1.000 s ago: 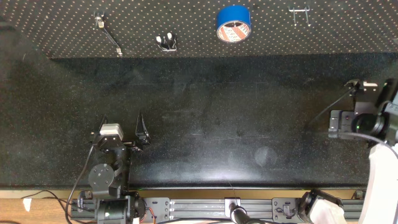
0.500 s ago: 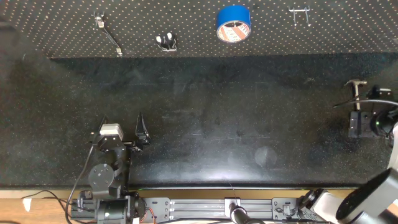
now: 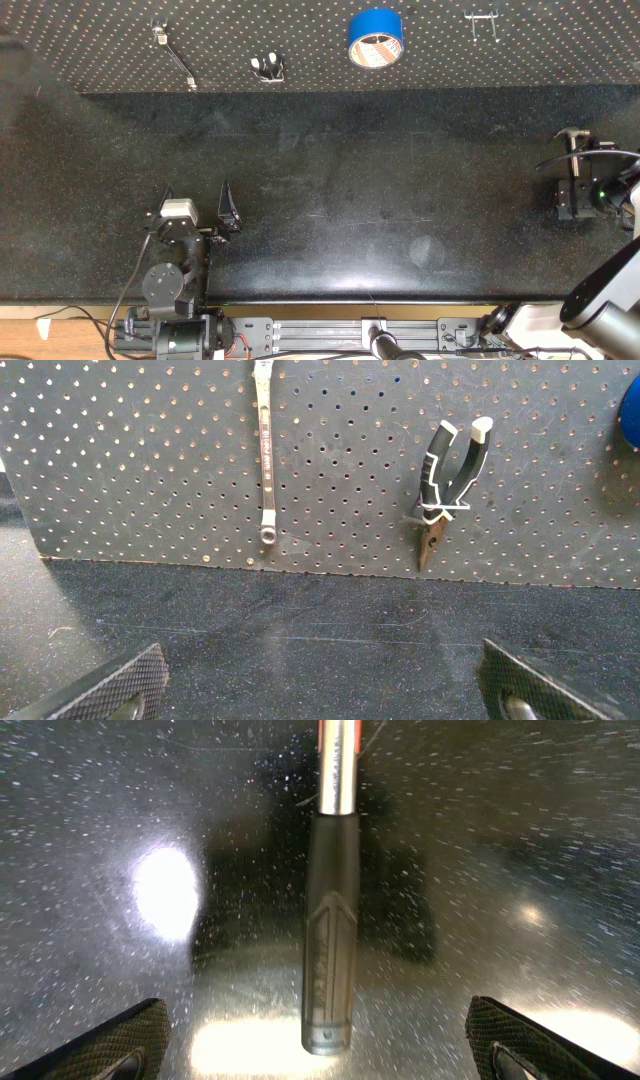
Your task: Place Tools Onto Pegboard
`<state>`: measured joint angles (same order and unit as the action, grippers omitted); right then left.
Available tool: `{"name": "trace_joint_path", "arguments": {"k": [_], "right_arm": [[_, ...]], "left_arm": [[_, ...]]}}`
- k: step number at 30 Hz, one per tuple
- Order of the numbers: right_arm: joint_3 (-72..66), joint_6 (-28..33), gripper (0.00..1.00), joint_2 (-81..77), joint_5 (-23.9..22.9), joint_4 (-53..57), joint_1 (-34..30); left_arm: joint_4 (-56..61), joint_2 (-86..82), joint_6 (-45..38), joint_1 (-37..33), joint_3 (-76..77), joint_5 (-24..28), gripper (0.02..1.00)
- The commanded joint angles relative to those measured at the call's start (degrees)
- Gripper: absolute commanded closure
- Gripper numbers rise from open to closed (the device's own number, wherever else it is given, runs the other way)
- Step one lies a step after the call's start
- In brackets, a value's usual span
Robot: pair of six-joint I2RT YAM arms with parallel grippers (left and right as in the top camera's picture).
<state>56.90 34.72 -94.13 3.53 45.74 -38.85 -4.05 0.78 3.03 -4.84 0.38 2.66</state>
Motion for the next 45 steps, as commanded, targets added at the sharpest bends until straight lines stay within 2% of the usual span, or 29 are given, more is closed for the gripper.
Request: {"name": "trace_joint_path", "arguments": {"k": [1,20,21,23,24,26,27,39,41,45], "right_arm": [[1.1,1.4,0.034,-1.8,0.1,-1.2,2.0],[1.1,1.2,0.031,-4.2,-0.1,-1.7,2.9],[1.1,1.2,0.130,-4.2,-0.1,-1.7,2.9],[1.1,1.2,0.487,-4.3,-0.1,-1.7,2.9],[1.1,1.2,0.623,-4.4,-0.1,-1.7,2.9],[1.1,1.2,0.798,-4.4,-0.1,-1.7,2.9],[1.1,1.2,0.921,-4.4,-0.1,-1.7,2.9],[1.1,0.7,0.923,-3.7,0.2,-1.9,2.9],[1.1,0.5,0.923,-2.0,2.0,-2.2,2.9],[0.0,-0.2,0.925,4.0,9.7,-5.7,2.9]], "left_arm": [[-0.4,-0.6,-0.5,-0.2,-0.1,0.6,0.023],[-0.5,-0.6,-0.5,-0.2,-0.1,0.6,0.023],[-0.4,-0.6,-0.5,-0.2,-0.1,0.7,0.023],[-0.4,-0.6,-0.5,-0.2,-0.1,0.6,0.023],[-0.4,-0.6,-0.5,-0.2,-0.1,0.6,0.023],[-0.4,-0.6,-0.5,-0.2,-0.1,0.6,0.023],[-0.5,-0.6,-0.5,-0.2,-0.1,0.6,0.023],[-0.4,-0.6,-0.5,-0.2,-0.1,0.6,0.023],[-0.5,-0.6,-0.5,-0.2,-0.1,0.6,0.023],[-0.4,-0.6,-0.5,-0.2,-0.1,0.6,0.023]]}}
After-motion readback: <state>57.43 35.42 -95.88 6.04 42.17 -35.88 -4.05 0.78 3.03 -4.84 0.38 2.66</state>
